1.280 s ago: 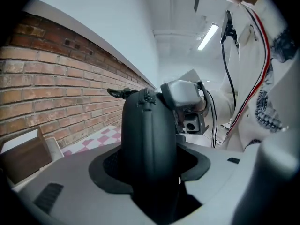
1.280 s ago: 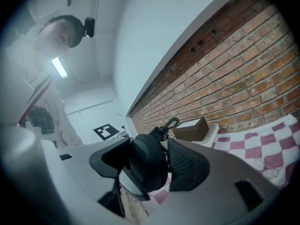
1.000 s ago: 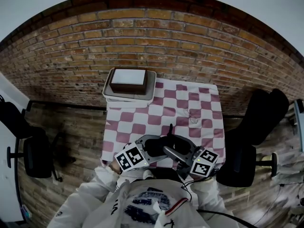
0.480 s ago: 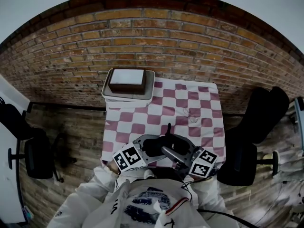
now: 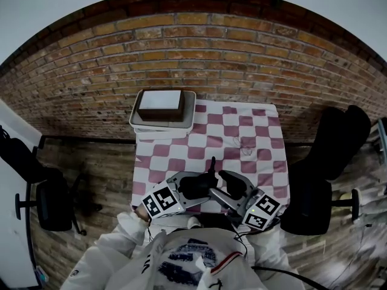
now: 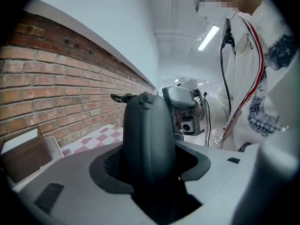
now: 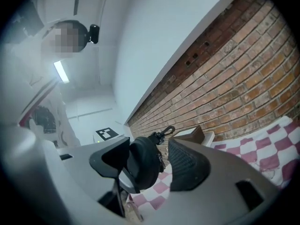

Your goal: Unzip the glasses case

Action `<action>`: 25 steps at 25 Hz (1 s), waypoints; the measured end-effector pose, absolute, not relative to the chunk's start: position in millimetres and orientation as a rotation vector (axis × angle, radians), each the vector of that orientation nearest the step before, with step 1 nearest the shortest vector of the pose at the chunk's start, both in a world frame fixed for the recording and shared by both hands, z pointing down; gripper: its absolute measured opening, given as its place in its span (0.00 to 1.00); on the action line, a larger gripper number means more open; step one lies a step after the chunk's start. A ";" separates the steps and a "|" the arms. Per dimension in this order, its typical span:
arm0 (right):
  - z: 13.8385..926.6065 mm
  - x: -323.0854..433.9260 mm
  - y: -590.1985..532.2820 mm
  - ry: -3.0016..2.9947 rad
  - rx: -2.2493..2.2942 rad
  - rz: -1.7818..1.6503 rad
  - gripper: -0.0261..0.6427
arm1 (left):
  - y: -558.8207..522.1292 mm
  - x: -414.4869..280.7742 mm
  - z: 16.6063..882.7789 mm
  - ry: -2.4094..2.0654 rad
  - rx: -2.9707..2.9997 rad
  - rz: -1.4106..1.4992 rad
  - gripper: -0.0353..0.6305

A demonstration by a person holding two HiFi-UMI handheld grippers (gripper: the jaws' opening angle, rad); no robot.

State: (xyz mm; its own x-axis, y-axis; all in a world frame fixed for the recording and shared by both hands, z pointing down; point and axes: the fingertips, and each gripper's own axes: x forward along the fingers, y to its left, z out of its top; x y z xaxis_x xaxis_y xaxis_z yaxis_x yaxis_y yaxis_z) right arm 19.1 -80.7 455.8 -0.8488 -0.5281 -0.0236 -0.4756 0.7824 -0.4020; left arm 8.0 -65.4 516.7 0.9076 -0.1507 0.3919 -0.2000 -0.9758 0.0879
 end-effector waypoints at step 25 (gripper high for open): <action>484.6 39.5 -70.2 2.964 -1.206 -0.121 0.23 | -70.4 6.6 512.0 -0.251 3.035 1.045 0.44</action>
